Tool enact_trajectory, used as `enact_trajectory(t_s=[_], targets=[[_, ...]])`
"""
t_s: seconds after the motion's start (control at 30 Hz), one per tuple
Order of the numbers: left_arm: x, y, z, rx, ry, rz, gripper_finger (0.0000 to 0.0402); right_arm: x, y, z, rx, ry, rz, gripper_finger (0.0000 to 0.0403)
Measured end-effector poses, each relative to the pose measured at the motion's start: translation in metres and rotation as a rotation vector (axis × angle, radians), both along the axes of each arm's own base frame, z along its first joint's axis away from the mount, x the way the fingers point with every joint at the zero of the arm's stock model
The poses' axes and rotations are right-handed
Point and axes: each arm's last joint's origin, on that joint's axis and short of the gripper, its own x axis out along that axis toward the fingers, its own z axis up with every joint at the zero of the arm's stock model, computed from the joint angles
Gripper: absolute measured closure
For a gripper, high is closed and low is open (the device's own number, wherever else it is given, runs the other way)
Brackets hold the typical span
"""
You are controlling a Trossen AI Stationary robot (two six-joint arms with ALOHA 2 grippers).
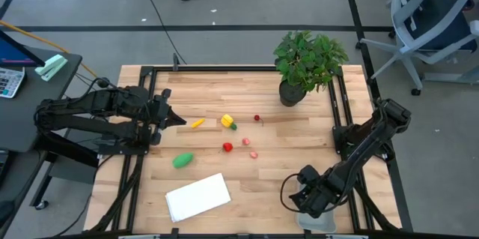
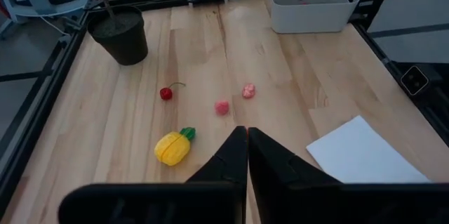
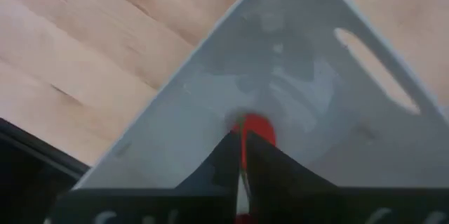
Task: Pick and placing Produce into tupperware
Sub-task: Put the bottom red cherry into the gray bin, then put the red cherry into the gray bin
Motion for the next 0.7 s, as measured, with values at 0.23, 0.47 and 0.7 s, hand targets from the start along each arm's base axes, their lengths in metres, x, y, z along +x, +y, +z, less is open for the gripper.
enact_trajectory(t_s=[0.23,0.47,0.7], targets=[[0.0,0.0,0.0,0.0,0.0,0.0,0.0383,-0.002,-0.002,-0.005,-0.014,0.011,0.015,0.0299],[0.0,0.0,0.0,0.001,0.0,0.0,0.0377,0.011,0.001,0.017,0.04,-0.045,-0.016,0.0278],[0.0,0.0,0.0,0.001,0.0,0.0,0.0388,0.046,-0.006,0.07,-0.032,-0.332,0.079,0.0288]])
